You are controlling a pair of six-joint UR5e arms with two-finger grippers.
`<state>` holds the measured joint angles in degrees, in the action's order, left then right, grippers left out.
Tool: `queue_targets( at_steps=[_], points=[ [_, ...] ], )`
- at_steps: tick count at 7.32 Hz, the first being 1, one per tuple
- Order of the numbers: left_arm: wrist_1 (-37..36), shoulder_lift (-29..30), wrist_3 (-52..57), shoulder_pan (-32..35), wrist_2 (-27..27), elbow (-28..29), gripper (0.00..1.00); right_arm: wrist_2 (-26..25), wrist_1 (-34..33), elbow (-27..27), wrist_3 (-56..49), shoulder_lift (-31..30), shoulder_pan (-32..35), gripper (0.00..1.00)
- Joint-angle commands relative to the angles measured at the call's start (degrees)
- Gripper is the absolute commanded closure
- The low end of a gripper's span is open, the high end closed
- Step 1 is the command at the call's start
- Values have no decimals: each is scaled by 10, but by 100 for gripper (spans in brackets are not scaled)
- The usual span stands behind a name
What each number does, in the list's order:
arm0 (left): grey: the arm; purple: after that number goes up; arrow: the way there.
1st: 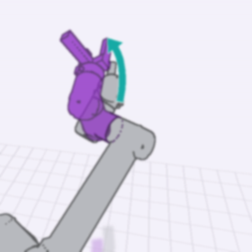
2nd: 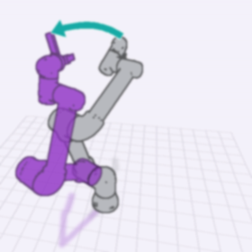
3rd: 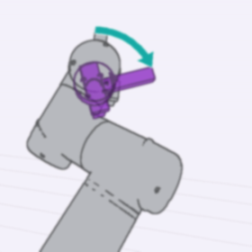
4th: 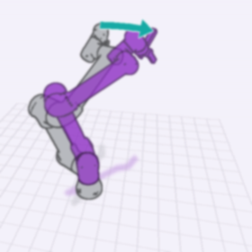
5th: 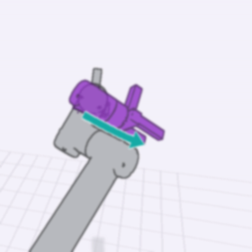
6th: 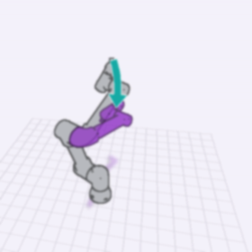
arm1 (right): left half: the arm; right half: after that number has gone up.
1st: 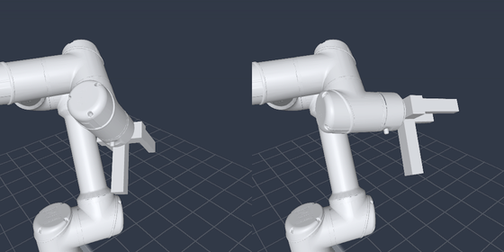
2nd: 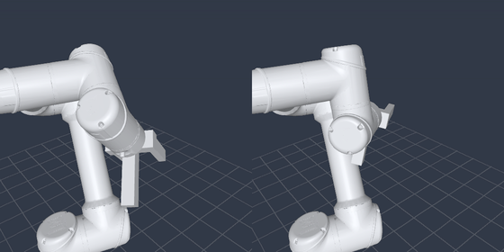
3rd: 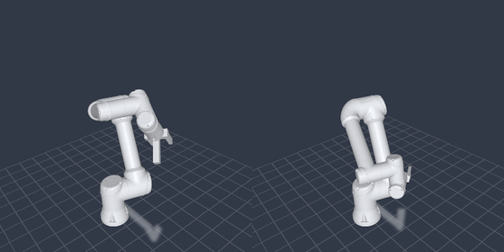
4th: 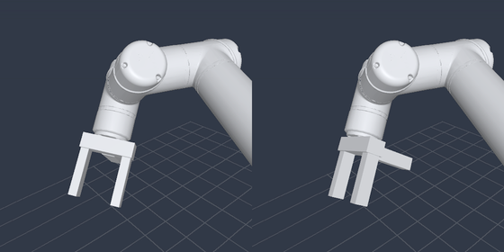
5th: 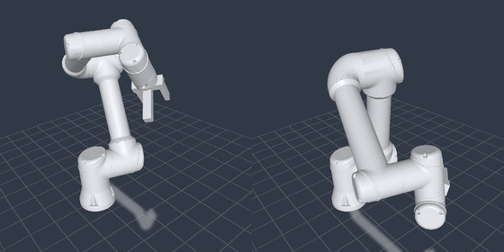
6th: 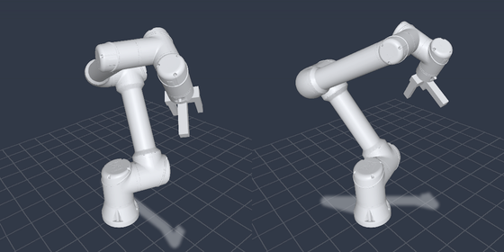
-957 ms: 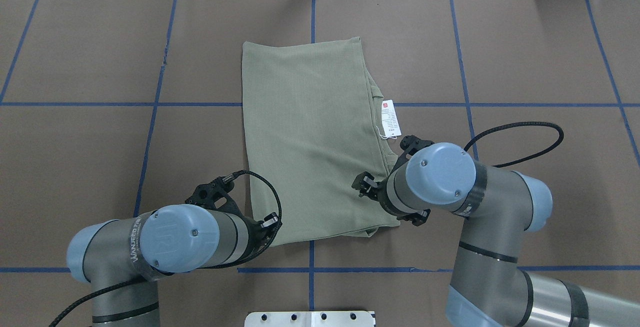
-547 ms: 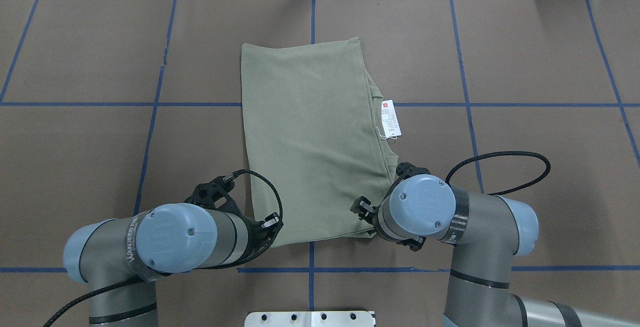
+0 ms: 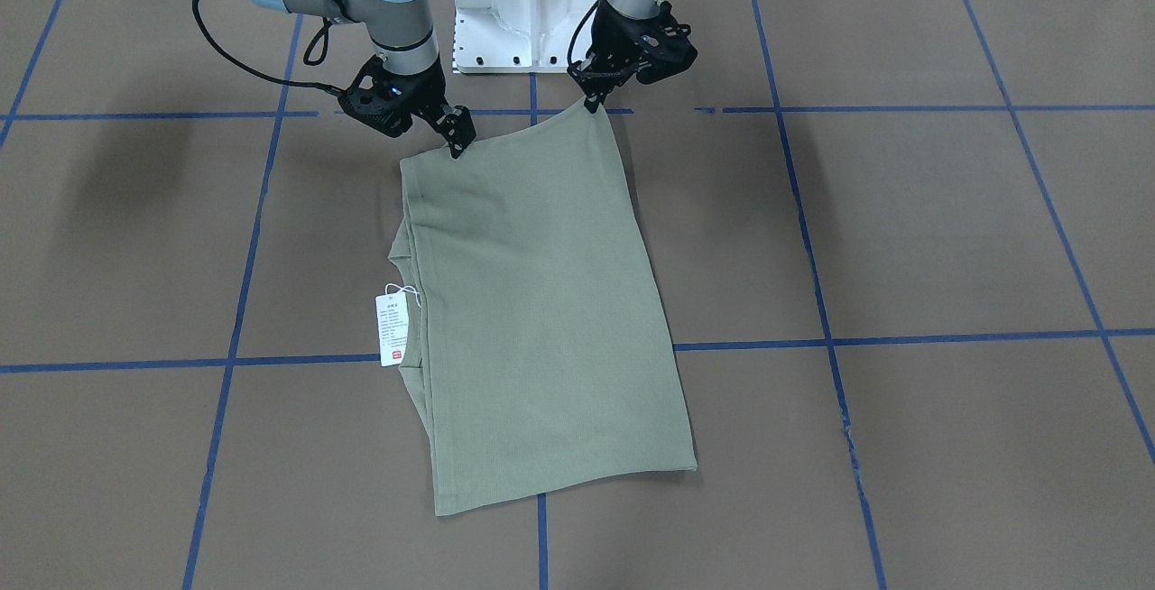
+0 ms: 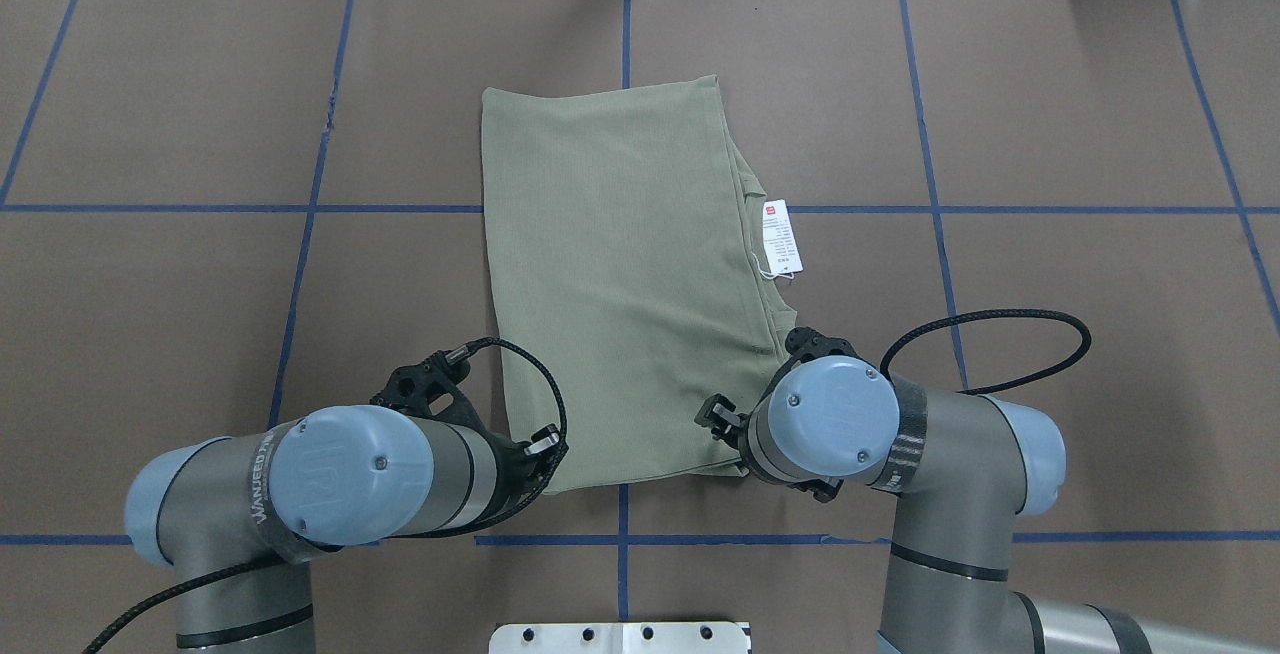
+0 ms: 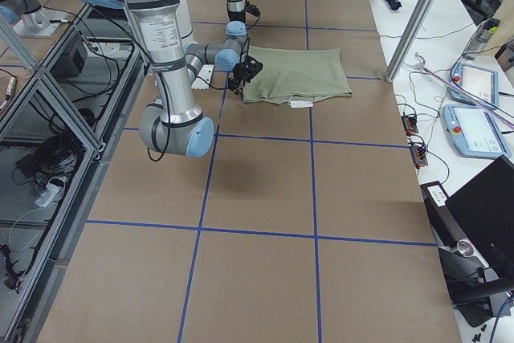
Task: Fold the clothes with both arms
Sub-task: 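Grasp the near edge corners with both grippers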
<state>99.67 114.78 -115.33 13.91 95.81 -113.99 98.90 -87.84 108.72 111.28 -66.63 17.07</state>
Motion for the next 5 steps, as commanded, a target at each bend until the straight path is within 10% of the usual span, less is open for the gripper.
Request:
queue_targets(
  at_steps=[1, 5],
  points=[
    [0, -1, 0, 1, 0, 0, 100, -6, 2, -29, 1, 18, 2, 0],
    [0, 0, -1, 0, 1, 0, 100, -6, 1, -33, 2, 13, -1, 0]
  ],
)
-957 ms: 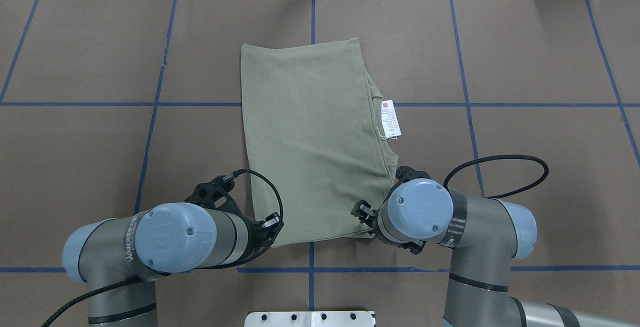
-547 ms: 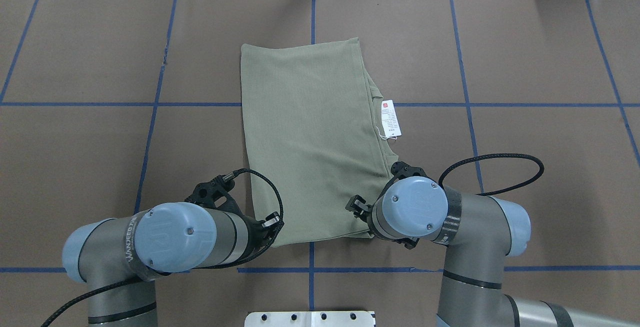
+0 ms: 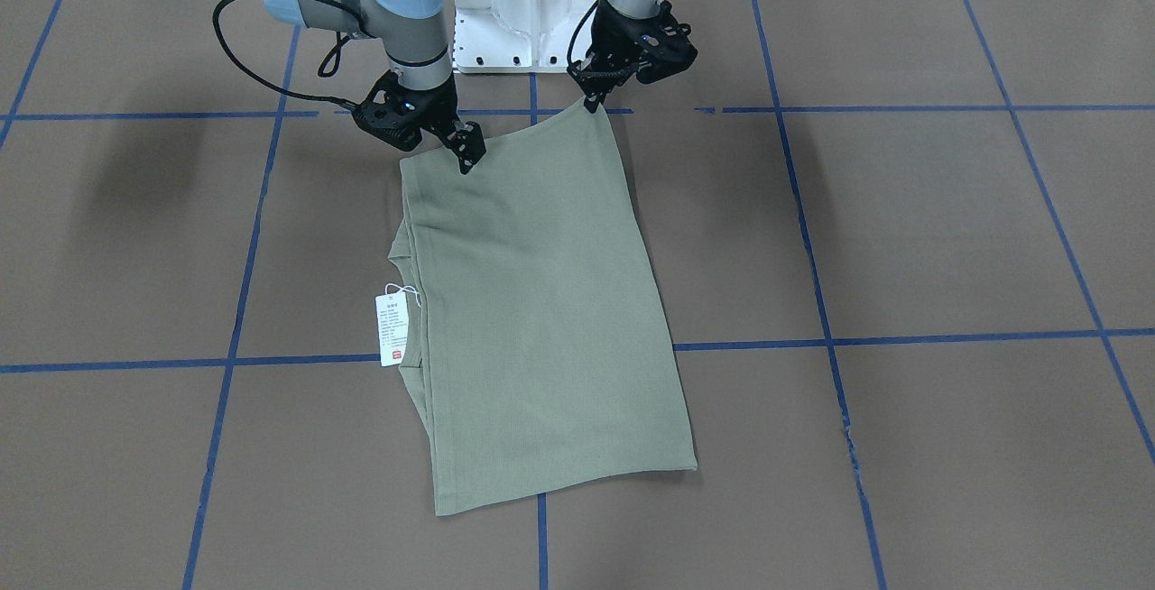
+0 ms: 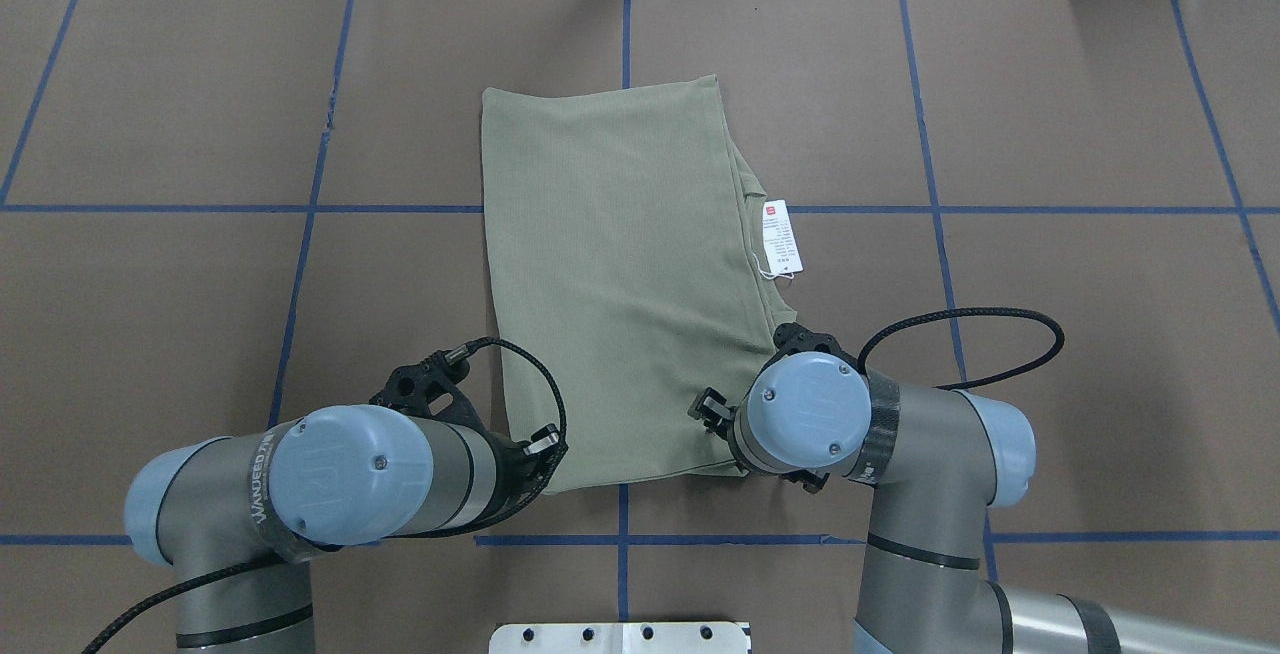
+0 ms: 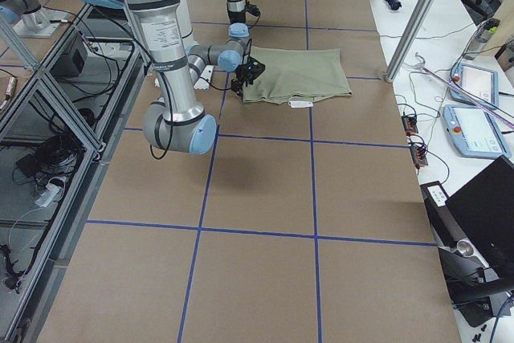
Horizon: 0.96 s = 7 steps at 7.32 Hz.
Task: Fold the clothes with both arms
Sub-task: 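Grasp the near edge corners with both grippers, then hold the near edge corners with both grippers and lift slightly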
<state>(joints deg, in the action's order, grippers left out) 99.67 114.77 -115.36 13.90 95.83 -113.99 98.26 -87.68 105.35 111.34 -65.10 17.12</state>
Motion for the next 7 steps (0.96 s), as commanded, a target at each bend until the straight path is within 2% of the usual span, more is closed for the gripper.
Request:
queue_targets(
  at_steps=[1, 2, 3, 4, 5, 6, 7],
  points=[
    [0, 0, 0, 0, 0, 0, 100, 0, 0, -1, 1, -3, -3, 0],
    [0, -1, 0, 1, 0, 0, 100, 0, 0, -1, 1, -3, -5, 1],
    [0, -1, 0, 1, 0, 0, 100, 0, 0, 0, 1, -2, -7, 16],
    [0, -1, 0, 0, 0, 0, 100, 0, 0, 2, 1, -3, -7, 66],
    [0, -2, 0, 1, -1, 1, 100, 1, 0, 1, -2, -3, -7, 91],
    [0, -2, 0, 1, -1, 1, 100, 2, -1, 3, -3, -1, -7, 100],
    [0, -1, 0, 0, -1, 2, 100, 2, -1, 1, -3, 1, -9, 100]
  ],
)
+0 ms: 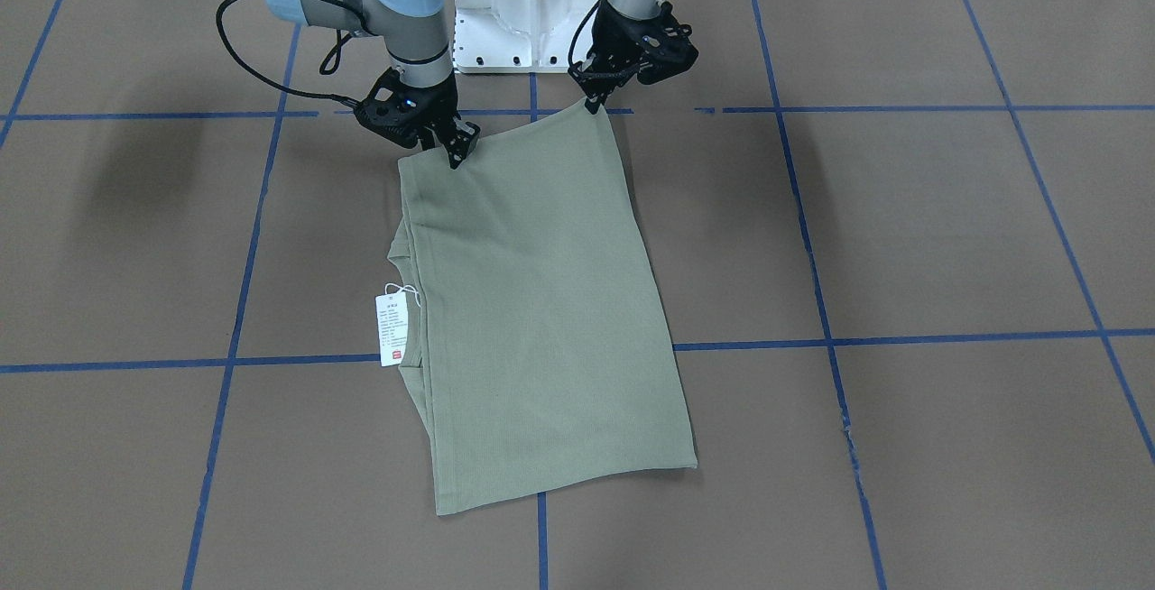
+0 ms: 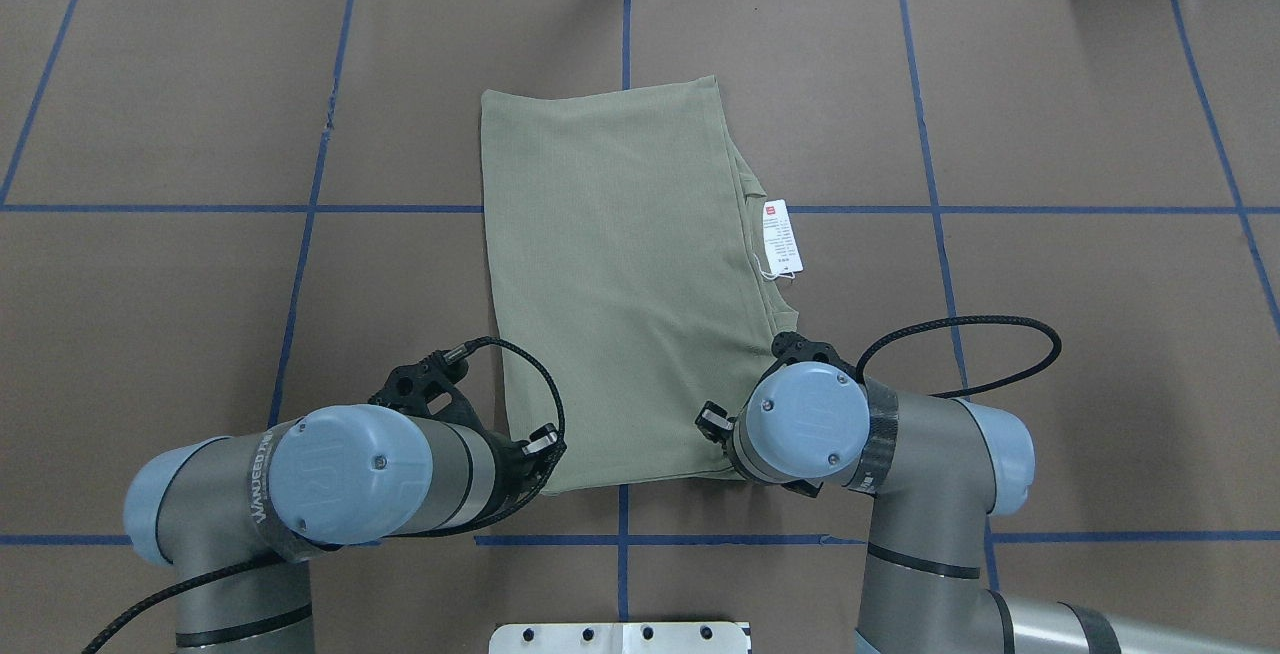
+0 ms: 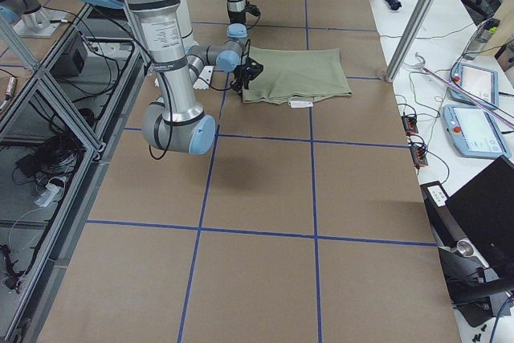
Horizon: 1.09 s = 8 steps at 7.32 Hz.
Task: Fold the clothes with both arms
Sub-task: 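Hold the near edge corners with both grippers and lift slightly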
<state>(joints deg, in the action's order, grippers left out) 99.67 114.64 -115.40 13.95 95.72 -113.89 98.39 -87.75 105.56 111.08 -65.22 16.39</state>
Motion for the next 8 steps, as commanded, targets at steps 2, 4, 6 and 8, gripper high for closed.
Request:
queue_targets(
  at_steps=[2, 4, 6, 8],
  points=[
    [1, 1, 1, -1, 0, 2, 100, 0, 0, 4, 2, 4, 0, 100],
    [1, 1, 1, -1, 0, -1, 100, -1, 1, 32, 24, 5, 0, 100],
    [-1, -7, 1, -4, -1, -11, 100, 8, -5, 74, 23, -5, 4, 100],
    [-73, -16, 1, -32, -4, -81, 100, 8, -7, 132, 25, -23, -31, 100]
  ],
)
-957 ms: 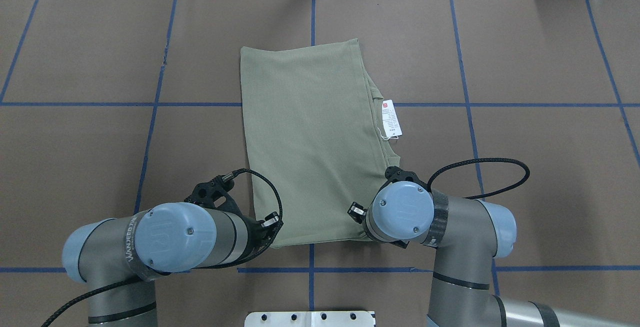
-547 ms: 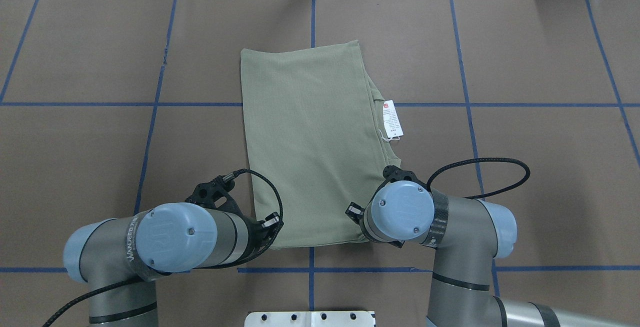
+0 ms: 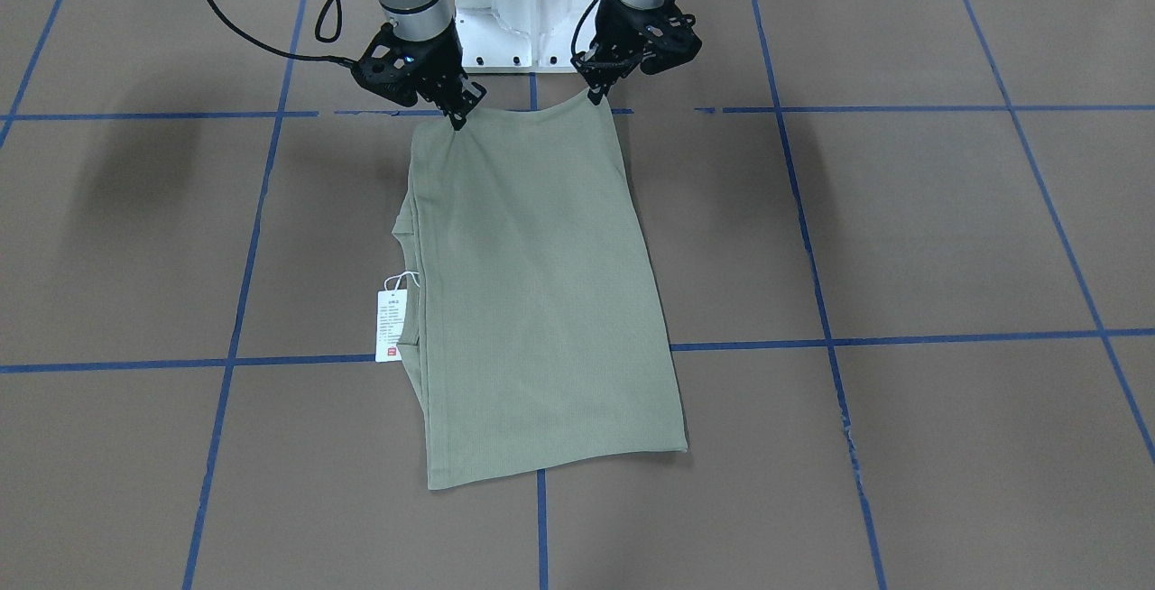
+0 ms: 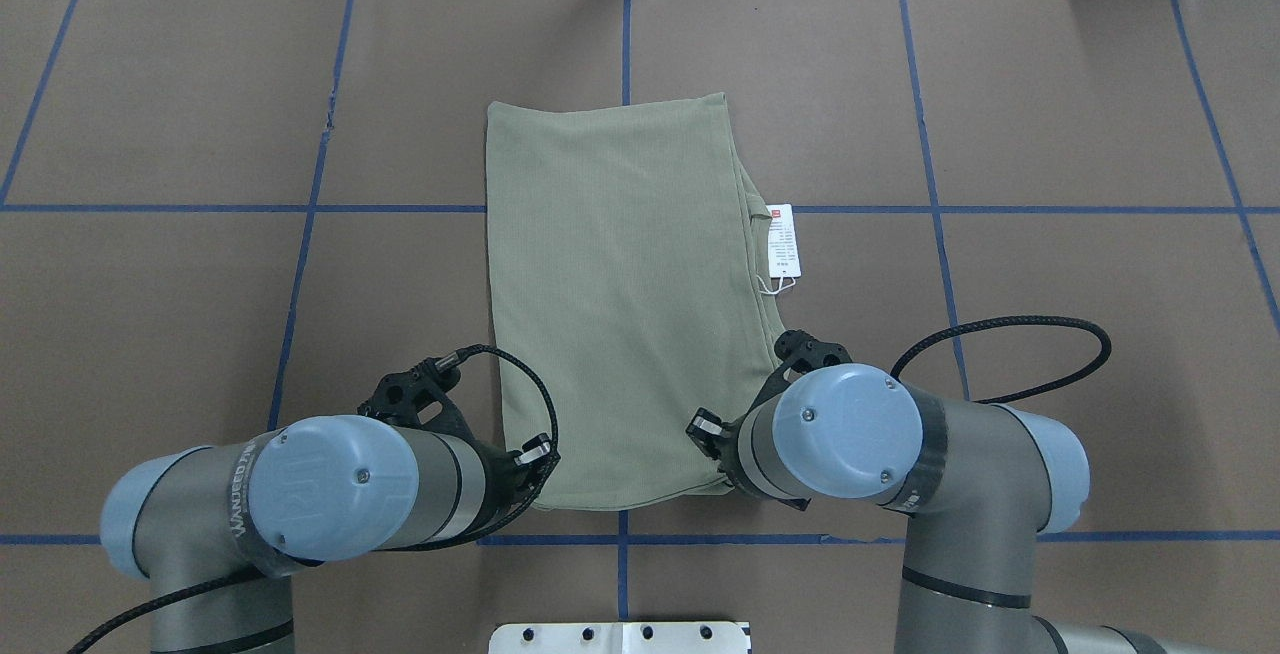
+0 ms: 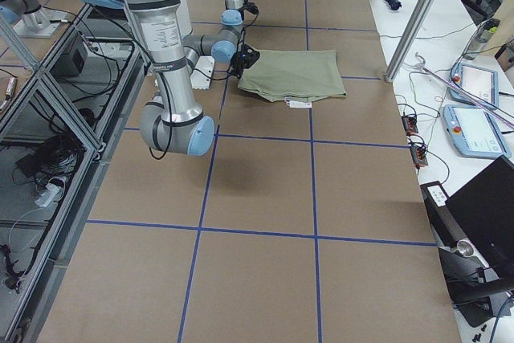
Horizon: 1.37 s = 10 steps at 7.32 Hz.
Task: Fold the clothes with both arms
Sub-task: 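Hold the near edge corners with both grippers and lift slightly, then fold the near edge away from the robot over the shirt with both grippers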
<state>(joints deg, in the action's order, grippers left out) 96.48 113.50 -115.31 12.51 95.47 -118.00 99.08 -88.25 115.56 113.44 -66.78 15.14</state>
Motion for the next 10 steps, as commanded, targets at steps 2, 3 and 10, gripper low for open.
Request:
queue_targets(
  at_steps=[2, 3, 10],
  points=[
    [-47, -5, -1, -49, -2, -71, 100, 5, -2, 85, 1, -34, -44, 100],
    [-47, -4, -1, -50, -1, -74, 100, 5, -2, 91, 0, -42, -43, 100],
    [105, 58, 83, 170, 4, 106, 100, -3, 7, -76, -137, 88, 152, 100]
  ],
)
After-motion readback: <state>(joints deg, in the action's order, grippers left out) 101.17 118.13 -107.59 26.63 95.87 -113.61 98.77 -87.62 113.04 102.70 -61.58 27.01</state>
